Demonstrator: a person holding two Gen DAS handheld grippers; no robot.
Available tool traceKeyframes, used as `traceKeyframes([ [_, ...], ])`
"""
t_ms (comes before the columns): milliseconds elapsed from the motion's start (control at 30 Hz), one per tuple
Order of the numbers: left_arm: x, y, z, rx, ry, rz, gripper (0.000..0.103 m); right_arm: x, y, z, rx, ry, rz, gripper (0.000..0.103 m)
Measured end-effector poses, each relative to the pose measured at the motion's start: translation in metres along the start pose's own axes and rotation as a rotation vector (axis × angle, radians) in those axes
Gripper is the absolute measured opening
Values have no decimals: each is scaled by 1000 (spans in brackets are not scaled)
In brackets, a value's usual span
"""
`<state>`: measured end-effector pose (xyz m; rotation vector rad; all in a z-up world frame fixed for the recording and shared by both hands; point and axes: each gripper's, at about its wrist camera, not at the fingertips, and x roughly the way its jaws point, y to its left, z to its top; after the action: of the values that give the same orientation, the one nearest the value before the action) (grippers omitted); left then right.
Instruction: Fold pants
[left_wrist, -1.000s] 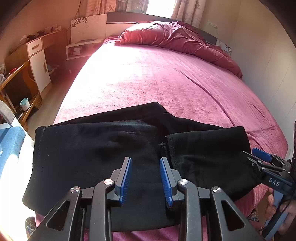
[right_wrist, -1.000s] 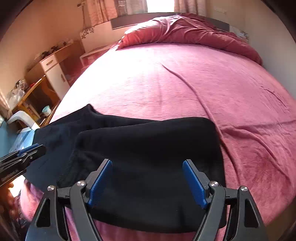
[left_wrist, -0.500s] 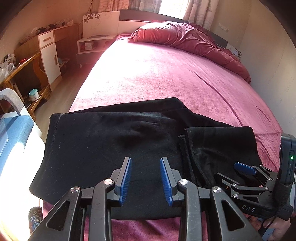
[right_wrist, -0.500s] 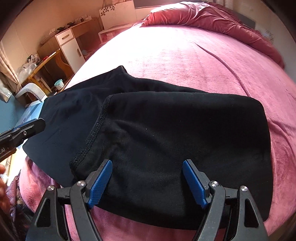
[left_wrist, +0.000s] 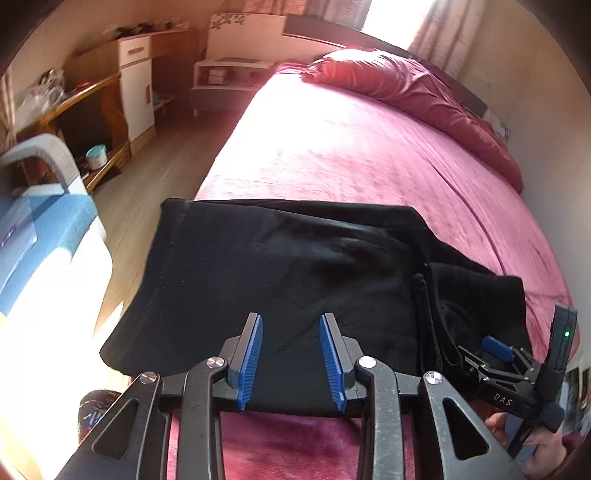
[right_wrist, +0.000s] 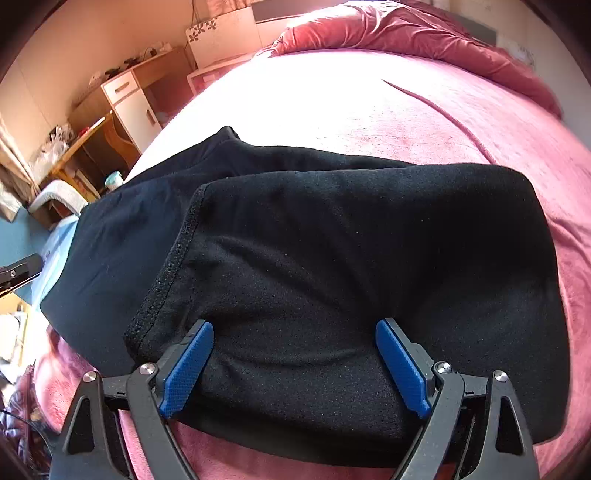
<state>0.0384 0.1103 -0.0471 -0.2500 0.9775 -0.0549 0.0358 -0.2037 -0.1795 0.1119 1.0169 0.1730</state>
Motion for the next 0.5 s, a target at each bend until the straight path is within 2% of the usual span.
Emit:
traceKeyframes([
  [133,-21,71,3,-223,-25,19,35,-1,-2,-2,1,-25,7,92],
  [167,-25,91,2,-288,-32,29,40,-1,-2,-2,2,-26,6,92],
  [233,-30,129,-5,-429,-37,4,61,-4,-2,-7,5,-33,5,92],
  [367,-19,182,-26,-655,32,-64,65,-9,2,-12,-9,-43,-7,92],
  [500,5,194,-42,-732,117,-90,65,-10,4,-11,-29,-31,-3,92],
])
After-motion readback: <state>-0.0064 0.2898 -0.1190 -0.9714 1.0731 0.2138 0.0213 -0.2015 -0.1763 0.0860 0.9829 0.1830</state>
